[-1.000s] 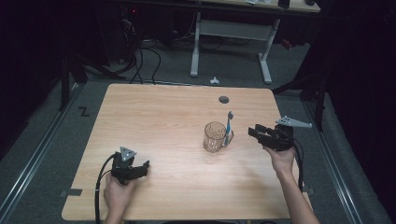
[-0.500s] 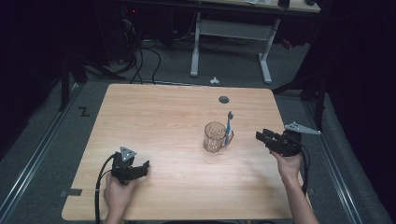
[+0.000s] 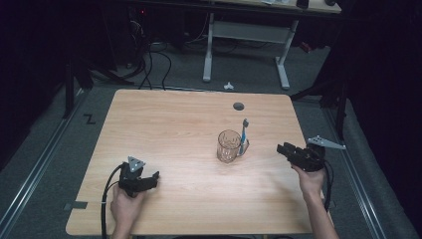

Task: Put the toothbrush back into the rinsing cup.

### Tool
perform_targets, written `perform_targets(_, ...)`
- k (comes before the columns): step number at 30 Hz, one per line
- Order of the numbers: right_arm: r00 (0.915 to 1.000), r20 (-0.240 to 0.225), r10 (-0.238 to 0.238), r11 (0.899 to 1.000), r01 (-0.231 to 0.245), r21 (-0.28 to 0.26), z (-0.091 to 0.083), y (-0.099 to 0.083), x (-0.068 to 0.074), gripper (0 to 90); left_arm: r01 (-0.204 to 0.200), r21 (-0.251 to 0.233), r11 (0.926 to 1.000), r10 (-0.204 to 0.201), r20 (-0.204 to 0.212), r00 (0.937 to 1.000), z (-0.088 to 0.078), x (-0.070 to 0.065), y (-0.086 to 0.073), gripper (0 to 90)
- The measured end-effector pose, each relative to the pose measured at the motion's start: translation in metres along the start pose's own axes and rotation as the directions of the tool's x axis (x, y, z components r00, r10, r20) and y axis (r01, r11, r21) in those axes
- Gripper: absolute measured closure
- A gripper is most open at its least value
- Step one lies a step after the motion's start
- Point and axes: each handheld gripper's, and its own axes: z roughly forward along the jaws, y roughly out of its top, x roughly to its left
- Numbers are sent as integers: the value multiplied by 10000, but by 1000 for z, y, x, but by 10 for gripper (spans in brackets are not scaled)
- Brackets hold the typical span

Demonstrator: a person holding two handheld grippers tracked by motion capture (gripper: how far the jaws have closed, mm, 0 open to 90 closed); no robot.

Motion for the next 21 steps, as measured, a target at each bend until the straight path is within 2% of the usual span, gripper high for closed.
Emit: perform_targets(21,9994,294,192,9991,-203,383,4,-28,-7,612,-2,0,10000,2,-4,10000,0,0,0,220)
